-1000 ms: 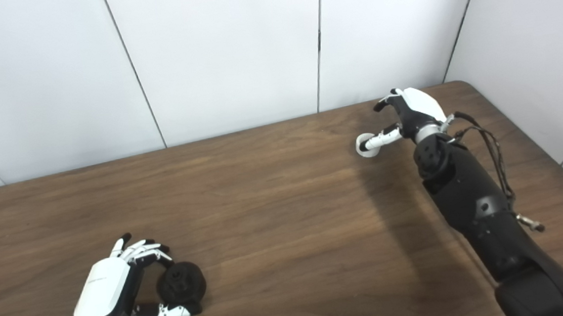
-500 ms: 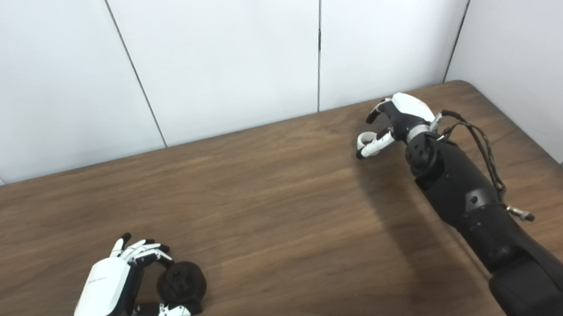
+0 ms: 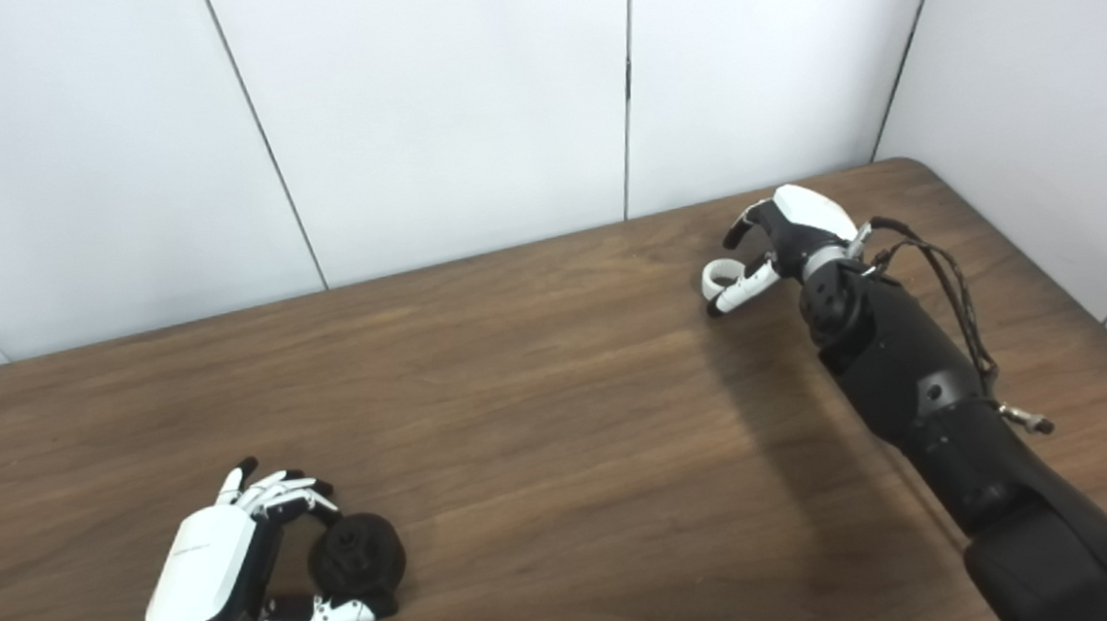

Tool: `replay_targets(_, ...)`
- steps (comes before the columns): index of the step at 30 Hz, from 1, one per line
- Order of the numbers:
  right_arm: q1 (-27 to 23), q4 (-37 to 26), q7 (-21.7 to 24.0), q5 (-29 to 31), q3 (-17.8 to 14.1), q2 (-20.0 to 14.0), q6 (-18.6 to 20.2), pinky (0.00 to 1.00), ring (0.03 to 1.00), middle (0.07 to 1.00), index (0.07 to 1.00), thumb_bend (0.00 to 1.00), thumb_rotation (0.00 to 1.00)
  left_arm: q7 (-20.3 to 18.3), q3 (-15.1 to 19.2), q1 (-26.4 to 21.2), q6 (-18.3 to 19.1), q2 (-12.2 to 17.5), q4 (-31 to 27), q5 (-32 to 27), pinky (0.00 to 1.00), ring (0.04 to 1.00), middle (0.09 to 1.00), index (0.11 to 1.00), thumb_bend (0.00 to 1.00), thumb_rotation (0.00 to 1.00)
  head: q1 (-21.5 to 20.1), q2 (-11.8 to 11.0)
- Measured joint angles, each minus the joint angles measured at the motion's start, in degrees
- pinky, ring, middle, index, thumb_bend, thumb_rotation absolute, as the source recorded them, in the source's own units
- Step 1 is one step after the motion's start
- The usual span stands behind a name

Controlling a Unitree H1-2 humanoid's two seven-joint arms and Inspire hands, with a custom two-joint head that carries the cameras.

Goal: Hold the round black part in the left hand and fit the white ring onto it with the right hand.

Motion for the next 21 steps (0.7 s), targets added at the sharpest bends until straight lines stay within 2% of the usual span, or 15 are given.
replay_targets(2, 0.18, 0.0, -0.01, 0.04, -0.05, 0.0, -0.01, 0.92, 0.997, 0.915, 0.643, 0.86, 0.21, 0.0, 0.0, -0.01, 0.0, 0.0, 0.0, 0.0, 1.0, 0.855, 0.748, 0.485, 0.52, 0.05, 0.0, 0.0)
replay_targets(5, 0.33, 0.0, -0.05, 0.19, -0.31, 0.0, -0.02, 0.96, 1.0, 0.91, 0.629, 0.86, 0.21, 0.01, 0.0, -0.03, 0.0, 0.01, 0.0, 0.02, 1.0, 0.853, 0.748, 0.485, 0.52, 0.05, 0.26, 0.09)
replay_targets(10, 0.38, 0.0, -0.1, 0.24, -0.41, 0.0, -0.04, 0.87, 0.989, 0.902, 0.613, 0.86, 0.2, 0.01, -0.01, -0.04, -0.02, 0.02, 0.0, 0.02, 1.0, 0.852, 0.747, 0.485, 0.52, 0.05, 0.18, 0.0)
replay_targets(14, 0.39, 0.0, -0.14, 0.71, -0.57, 0.01, -0.08, 0.85, 0.981, 0.898, 0.601, 0.86, 0.19, 0.04, -0.02, -0.06, -0.02, 0.02, 0.04, 0.02, 1.0, 0.853, 0.748, 0.485, 0.52, 0.05, 0.26, -0.26)
replay_targets(21, 0.53, 0.01, -0.14, 1.15, -0.66, 0.01, -0.06, 0.92, 0.997, 0.906, 0.594, 0.84, 0.19, 0.05, 0.16, -0.11, -0.16, 0.03, 0.17, -0.22, 1.0, 0.851, 0.751, 0.485, 0.52, 0.05, 0.35, -0.35)
